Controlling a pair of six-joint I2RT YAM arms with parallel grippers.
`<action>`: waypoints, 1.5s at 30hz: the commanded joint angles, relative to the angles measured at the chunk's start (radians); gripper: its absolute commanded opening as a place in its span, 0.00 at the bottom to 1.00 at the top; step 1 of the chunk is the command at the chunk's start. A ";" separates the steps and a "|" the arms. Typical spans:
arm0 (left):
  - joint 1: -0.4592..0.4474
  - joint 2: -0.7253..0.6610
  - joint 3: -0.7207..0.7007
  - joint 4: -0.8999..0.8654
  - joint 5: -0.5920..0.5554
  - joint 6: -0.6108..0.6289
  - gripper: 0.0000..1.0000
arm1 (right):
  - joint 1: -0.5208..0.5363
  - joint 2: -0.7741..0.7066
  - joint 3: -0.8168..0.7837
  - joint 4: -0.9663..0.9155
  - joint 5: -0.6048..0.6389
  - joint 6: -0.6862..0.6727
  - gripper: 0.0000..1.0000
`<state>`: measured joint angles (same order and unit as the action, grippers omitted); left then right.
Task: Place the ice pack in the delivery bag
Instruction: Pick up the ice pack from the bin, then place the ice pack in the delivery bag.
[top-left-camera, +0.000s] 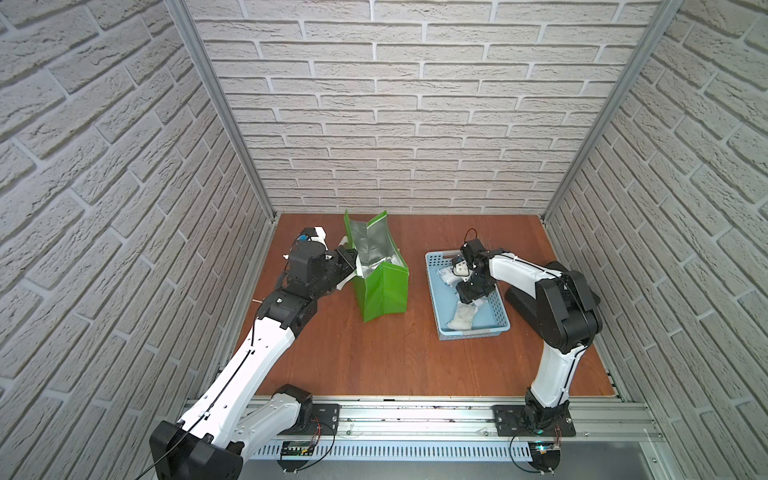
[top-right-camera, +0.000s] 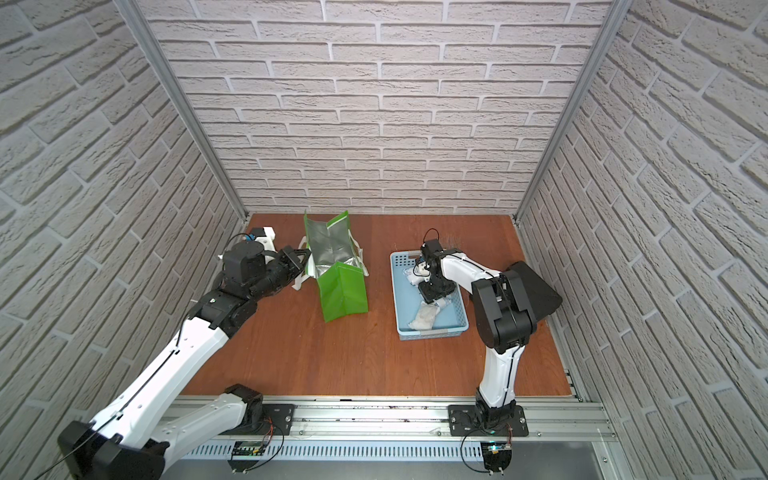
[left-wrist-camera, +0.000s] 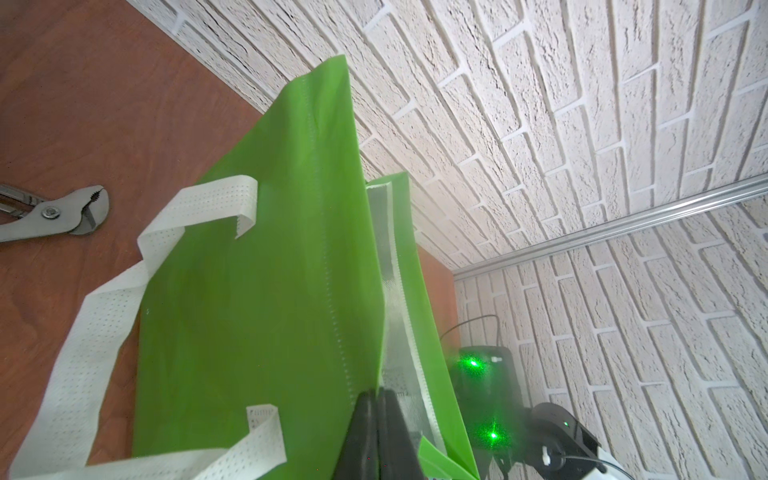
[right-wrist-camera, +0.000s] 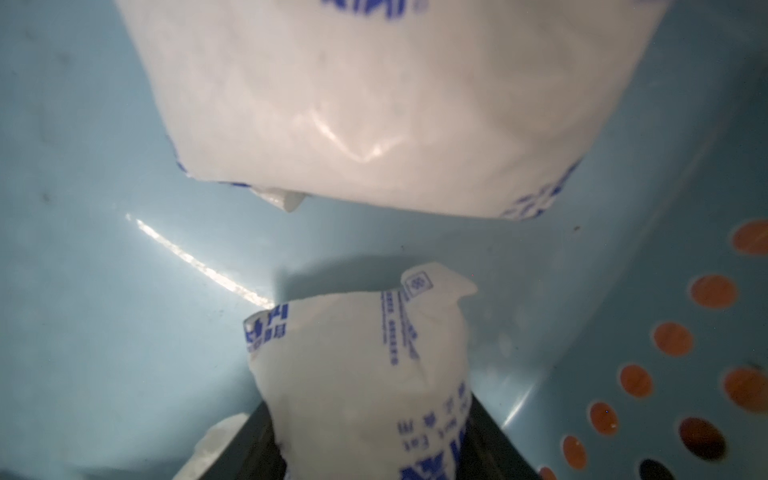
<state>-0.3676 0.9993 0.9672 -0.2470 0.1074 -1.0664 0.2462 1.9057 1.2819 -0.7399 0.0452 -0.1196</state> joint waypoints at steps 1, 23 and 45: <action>0.015 -0.029 -0.016 -0.011 0.021 0.026 0.00 | 0.005 -0.043 -0.037 0.011 -0.005 0.009 0.45; 0.027 -0.060 -0.028 -0.040 0.023 0.046 0.00 | 0.173 -0.388 0.323 0.039 -0.203 0.220 0.26; 0.028 -0.078 -0.061 -0.064 -0.006 0.036 0.00 | 0.518 0.238 1.055 0.174 -0.204 0.188 0.24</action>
<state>-0.3470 0.9382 0.9188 -0.3107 0.1162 -1.0405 0.7525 2.1181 2.2589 -0.6060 -0.1745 0.0891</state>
